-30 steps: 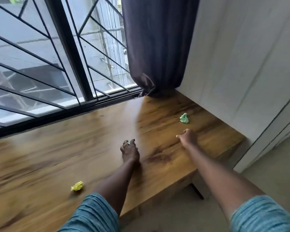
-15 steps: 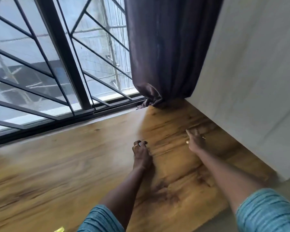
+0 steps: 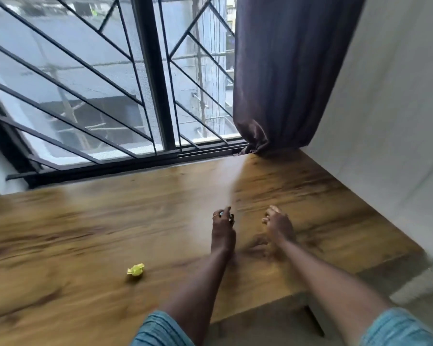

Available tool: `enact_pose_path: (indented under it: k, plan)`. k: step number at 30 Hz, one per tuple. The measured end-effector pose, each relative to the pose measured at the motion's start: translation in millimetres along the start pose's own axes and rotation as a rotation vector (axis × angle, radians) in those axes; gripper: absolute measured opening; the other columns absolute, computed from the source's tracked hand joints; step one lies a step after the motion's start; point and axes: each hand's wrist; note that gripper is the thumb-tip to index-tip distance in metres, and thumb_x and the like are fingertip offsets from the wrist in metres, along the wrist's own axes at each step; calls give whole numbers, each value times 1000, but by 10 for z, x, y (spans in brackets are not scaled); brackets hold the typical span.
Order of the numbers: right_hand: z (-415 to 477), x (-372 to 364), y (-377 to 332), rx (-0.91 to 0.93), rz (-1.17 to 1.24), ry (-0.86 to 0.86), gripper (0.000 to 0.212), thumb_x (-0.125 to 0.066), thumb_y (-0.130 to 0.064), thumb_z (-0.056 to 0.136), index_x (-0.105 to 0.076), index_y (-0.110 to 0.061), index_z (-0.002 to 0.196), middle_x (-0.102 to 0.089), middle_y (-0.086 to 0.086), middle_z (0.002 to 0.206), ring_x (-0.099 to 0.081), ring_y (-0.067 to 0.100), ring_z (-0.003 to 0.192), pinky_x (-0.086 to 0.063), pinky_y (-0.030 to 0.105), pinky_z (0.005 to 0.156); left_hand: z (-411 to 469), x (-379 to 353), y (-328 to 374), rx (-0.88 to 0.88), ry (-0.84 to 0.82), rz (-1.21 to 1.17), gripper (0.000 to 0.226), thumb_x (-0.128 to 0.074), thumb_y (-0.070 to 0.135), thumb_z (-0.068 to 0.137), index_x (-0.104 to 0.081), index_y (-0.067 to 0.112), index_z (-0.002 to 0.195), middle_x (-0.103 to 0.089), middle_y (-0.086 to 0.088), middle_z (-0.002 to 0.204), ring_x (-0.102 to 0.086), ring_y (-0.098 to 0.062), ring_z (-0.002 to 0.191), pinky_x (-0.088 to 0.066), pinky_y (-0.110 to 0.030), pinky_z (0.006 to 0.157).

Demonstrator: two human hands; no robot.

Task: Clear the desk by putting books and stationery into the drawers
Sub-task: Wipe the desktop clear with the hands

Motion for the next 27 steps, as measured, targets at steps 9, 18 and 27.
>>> enact_pose_path:
  k: [9, 18, 27]
  plan:
    - [-1463, -109, -1091, 244, 240, -11, 24, -68, 3, 79, -56, 10, 99, -63, 26, 92, -64, 42, 81, -50, 41, 66, -1428, 833, -382, 38, 222, 8, 44, -51, -10, 89, -53, 3, 131, -53, -19, 123, -57, -23, 108, -34, -5, 90]
    - [-2619, -562, -2261, 548, 326, -187, 44, -63, -7, 86, -52, 4, 127, -39, 25, 136, -51, 40, 120, -47, 42, 96, -2381, 1895, -1169, 159, 554, 171, 47, -78, -15, 54, -71, -1, 99, -70, -21, 91, -71, -34, 81, -55, -28, 68]
    - [-4308, -1339, -3444, 813, 335, -505, 25, -59, 5, 73, -65, 12, 96, -68, 27, 93, -69, 41, 79, -55, 37, 61, -3822, 3154, -2346, 415, 753, 196, 31, -71, -1, 78, -65, 0, 108, -71, -16, 97, -70, -27, 88, -47, -22, 80]
Point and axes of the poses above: each hand's wrist, its own z-axis towards the middle knuckle, its own x-axis out of the back of the hand, y = z × x
